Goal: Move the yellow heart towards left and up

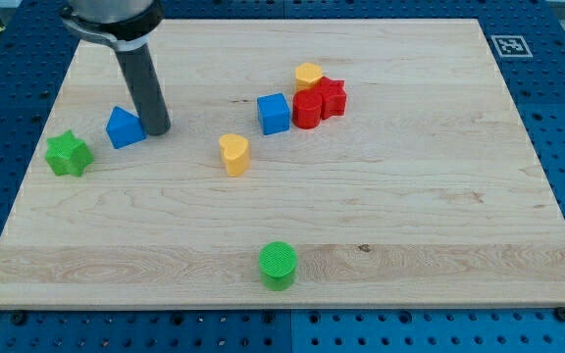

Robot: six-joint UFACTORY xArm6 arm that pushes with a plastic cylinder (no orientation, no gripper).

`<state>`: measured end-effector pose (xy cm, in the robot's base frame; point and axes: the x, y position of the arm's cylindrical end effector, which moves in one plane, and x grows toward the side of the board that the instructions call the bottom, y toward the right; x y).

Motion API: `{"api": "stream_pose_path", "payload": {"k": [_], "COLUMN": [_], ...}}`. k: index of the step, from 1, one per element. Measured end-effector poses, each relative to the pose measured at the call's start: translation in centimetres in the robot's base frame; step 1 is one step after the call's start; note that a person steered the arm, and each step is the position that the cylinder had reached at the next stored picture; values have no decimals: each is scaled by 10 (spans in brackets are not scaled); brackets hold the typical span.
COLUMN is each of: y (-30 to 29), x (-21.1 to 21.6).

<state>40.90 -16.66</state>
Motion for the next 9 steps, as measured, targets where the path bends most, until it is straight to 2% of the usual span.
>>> {"api": "stream_pose_path", "payload": {"k": [2, 4, 5, 7, 8, 9], "y": [-30, -36, 6, 59, 101, 143], "x": [0, 0, 0, 62, 79, 75]}}
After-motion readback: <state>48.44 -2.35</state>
